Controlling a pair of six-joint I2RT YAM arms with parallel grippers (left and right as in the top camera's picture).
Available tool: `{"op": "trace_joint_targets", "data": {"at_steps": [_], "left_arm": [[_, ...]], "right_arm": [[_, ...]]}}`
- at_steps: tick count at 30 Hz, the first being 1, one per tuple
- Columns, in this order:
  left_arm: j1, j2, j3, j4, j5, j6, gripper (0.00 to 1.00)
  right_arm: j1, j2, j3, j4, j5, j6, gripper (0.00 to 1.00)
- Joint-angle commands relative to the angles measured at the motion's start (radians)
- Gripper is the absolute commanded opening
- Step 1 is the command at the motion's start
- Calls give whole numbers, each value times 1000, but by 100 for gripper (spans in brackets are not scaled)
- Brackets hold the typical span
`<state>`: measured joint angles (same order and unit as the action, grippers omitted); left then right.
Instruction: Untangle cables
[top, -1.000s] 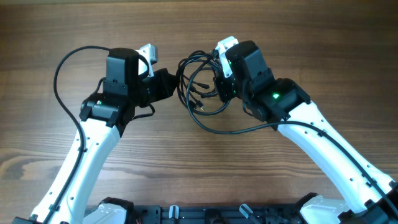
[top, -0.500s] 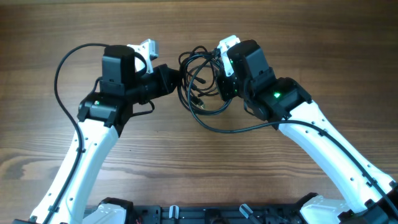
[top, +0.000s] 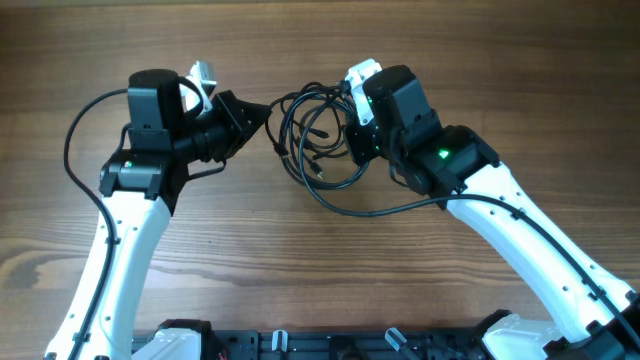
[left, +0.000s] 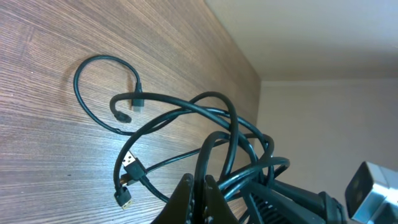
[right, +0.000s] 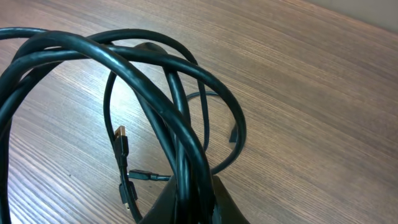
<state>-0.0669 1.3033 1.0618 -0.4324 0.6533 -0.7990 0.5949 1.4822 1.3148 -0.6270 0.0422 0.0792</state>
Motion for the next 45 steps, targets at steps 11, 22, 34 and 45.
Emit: {"op": "trace_joint_targets", "data": {"at_steps": [11,22,34,45], "left_arm": [[76,-18,18,-166,-241,299,4],[37,-7,18,-204,-240,344,53],[-37,-7,18,-196,-218,344,58],[-189,-7,18,-125,-198,399,80]], "right_arm": [[0,7,1,8,12,-9,5],[0,7,1,13,11,-8,5],[0,7,1,14,-19,-8,5],[0,7,1,40,-83,-8,5]]}}
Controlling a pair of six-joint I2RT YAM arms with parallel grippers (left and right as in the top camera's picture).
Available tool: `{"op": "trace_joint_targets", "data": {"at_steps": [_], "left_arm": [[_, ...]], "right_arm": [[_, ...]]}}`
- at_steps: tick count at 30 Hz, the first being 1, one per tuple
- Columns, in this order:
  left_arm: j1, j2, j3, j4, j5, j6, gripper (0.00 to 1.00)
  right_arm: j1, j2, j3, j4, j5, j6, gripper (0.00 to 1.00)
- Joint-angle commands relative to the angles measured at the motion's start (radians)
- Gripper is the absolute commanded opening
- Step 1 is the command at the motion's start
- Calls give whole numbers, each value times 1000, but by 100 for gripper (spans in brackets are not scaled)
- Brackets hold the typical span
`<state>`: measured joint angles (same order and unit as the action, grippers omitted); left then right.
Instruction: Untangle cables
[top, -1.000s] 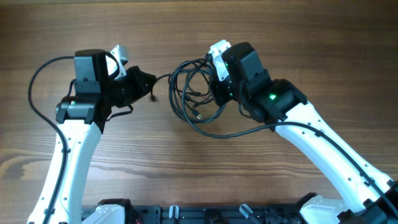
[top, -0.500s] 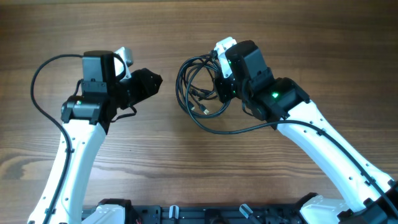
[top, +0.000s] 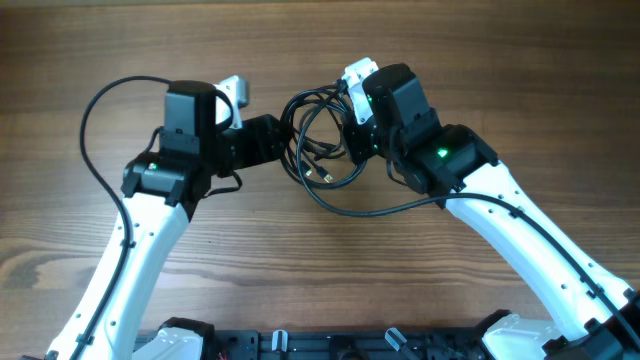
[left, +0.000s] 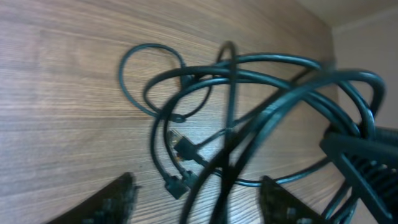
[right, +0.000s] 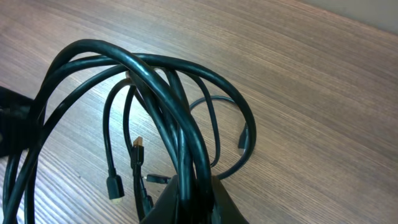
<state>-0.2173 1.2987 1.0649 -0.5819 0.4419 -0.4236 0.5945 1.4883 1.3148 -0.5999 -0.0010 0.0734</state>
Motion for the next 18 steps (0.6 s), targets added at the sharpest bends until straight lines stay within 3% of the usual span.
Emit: {"op": "trace_joint_targets", "data": {"at_steps": [1,6,8,10,14,18], "left_arm": [[-47,-3,14,29,13,24,83],[-63,-2,14,36,12,24,88],[-63,-2,14,36,13,24,77],[-63,-2,14,36,12,24,57],[-63,-2,14,36,13,24,34],[-63,-2,14,37,13,24,23]], "right_arm": [[0,1,1,13,-54,-2,4],[0,1,1,16,-79,-2,5],[0,1,1,16,-80,-2,4],[0,1,1,17,-90,-2,4],[0,1,1,21,-129,-2,4],[0,1,1,28,-129,-2,5]]}}
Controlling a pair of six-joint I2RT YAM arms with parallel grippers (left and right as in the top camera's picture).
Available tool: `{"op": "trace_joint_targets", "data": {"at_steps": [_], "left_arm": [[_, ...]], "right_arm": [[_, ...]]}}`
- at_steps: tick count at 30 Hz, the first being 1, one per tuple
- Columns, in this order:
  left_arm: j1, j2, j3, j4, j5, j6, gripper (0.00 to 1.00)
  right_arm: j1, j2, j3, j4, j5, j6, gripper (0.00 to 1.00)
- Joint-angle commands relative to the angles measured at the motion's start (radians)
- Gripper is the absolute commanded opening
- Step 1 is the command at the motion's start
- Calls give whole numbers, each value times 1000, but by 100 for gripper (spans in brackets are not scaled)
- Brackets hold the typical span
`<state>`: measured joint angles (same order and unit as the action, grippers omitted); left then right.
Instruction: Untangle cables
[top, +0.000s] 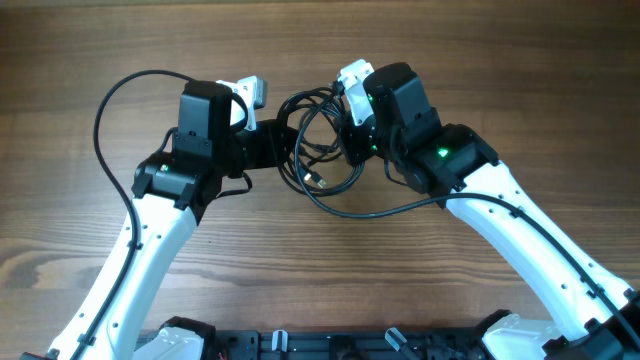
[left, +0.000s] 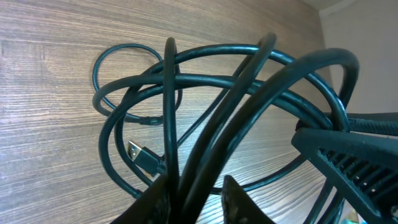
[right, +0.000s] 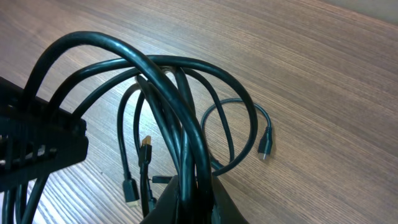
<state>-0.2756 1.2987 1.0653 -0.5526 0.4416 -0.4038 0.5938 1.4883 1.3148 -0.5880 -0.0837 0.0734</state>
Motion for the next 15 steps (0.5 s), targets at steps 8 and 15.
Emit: {"op": "trace_joint_targets", "data": {"at_steps": [8,15], "left_arm": [[-4,-2,14,7,13,4,34],[-4,-2,14,7,13,4,27]], "right_arm": [[1,1,1,23,-71,-3,4],[1,1,1,48,-111,-2,4]]}}
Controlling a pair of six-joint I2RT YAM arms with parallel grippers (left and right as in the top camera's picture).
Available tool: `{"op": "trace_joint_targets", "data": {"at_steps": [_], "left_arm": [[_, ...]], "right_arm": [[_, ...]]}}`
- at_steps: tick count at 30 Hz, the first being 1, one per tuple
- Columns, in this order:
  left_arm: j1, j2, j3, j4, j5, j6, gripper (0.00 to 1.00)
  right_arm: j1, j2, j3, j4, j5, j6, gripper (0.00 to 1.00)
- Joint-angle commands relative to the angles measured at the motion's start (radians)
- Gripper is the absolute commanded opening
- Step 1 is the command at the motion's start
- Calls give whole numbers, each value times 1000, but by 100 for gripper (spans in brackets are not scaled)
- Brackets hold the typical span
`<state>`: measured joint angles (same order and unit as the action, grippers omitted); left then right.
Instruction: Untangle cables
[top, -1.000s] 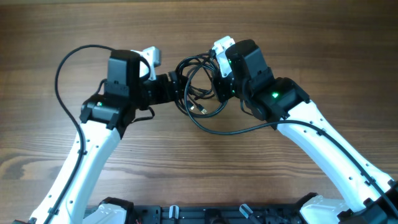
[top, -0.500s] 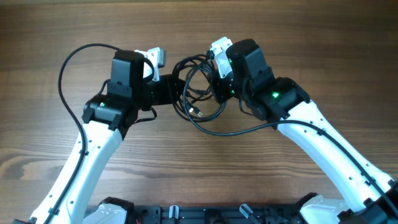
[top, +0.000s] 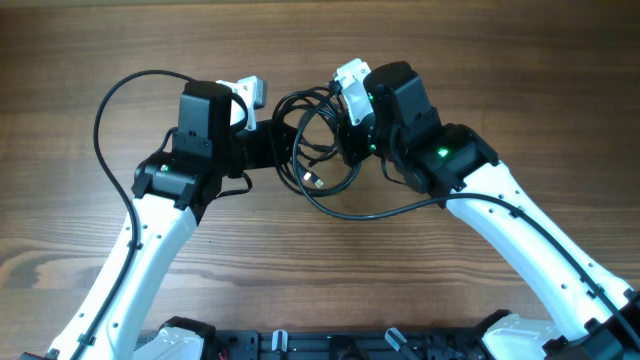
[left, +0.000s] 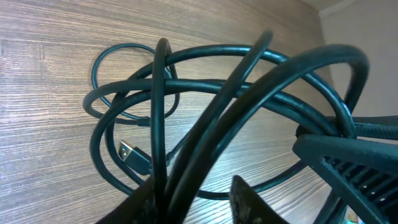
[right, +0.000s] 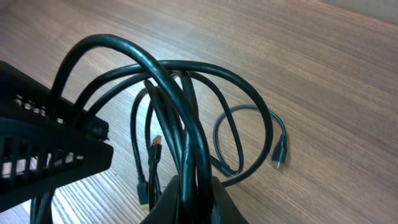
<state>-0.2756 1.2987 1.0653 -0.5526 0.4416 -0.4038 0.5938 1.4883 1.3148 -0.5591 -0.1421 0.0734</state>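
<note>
A tangle of black cables (top: 318, 140) hangs between both arms over the wooden table (top: 320, 270). My right gripper (top: 347, 140) is shut on a bunch of thick strands (right: 186, 155), which arch up from its jaws (right: 189, 198). My left gripper (top: 284, 146) stands open, its fingers (left: 247, 200) reaching into the loops. Several strands (left: 186, 168) run between them, pressed against the left finger, with a gap to the right one. A USB plug (left: 132, 155) dangles below. A thin cable loop (right: 249, 140) lies on the table.
The left gripper's black body (right: 50, 155) fills the left side of the right wrist view, close to the held bundle. The left arm's own cable (top: 105, 105) loops out to the far left. A long strand (top: 370, 210) sags toward the front under the right arm.
Hardly anything has moved. The left fingers stand slightly wider around the strands. In the right wrist view the left gripper's body looks nearer and the bundle sits a little differently.
At first my left gripper was shut at the tangle's left edge while the right held the bundle. Then the left gripper was wide open and closer in. After that its fingers were inside the loops with strands between them, as now. The right grip held throughout.
</note>
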Motion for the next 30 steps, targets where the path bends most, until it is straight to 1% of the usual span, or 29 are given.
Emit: {"op": "trace_joint_targets", "data": {"at_steps": [1,5,8,13,14,17,18,19,20,22,23,25,30], "left_arm": [[-4,-2,14,7,13,4,23],[-4,-2,14,7,13,4,4],[-4,-2,14,7,12,5,4],[-3,-3,14,19,-66,5,4],[-3,-3,14,24,-82,4,4],[-3,-3,14,33,-104,4,4],[-3,-3,14,34,-104,5,4],[-3,-3,14,37,-104,5,4],[-3,-3,14,39,-104,5,4],[-3,-3,14,42,-104,5,4],[-3,-3,14,41,-104,5,4],[-3,-3,14,41,-103,5,4],[-3,-3,14,41,-103,5,4]], "right_arm": [[1,1,1,20,-56,-2,5],[1,1,1,24,-77,-3,4],[1,1,1,24,-77,-3,4],[1,1,1,21,-50,-2,5],[1,1,1,18,-35,-2,11],[1,1,1,14,-11,-2,46],[1,1,1,14,-11,-2,51],[1,1,1,14,-12,-2,67],[1,1,1,13,-11,-2,79],[1,1,1,9,-12,-3,89],[1,1,1,8,-11,-2,92],[1,1,1,7,-11,-3,95],[1,1,1,-3,0,-2,98]]}}
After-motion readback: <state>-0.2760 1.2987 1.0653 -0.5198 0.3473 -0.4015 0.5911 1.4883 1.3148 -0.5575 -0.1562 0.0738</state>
